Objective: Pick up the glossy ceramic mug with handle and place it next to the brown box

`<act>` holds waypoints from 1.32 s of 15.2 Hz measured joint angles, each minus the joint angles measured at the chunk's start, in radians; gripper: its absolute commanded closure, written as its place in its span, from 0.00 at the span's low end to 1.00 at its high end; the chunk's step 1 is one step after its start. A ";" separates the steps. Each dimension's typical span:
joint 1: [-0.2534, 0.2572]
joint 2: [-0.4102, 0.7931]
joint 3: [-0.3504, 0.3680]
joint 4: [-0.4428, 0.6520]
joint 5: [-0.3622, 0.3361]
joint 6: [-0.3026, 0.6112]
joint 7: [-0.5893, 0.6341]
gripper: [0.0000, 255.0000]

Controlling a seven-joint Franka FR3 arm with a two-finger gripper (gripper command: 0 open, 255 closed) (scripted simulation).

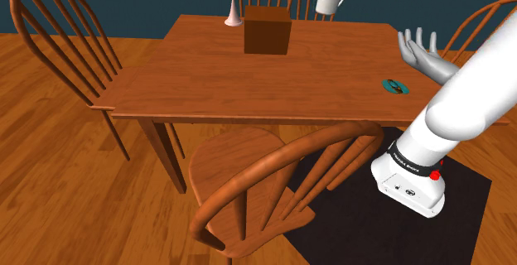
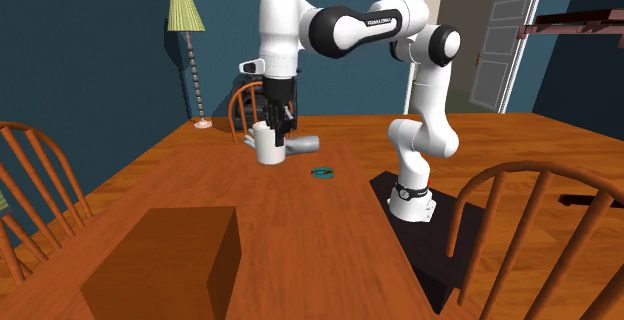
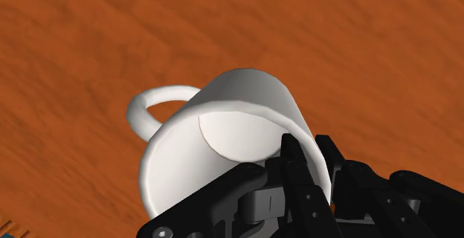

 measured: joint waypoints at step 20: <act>0.010 0.131 0.010 -0.069 0.028 0.195 0.023 1.00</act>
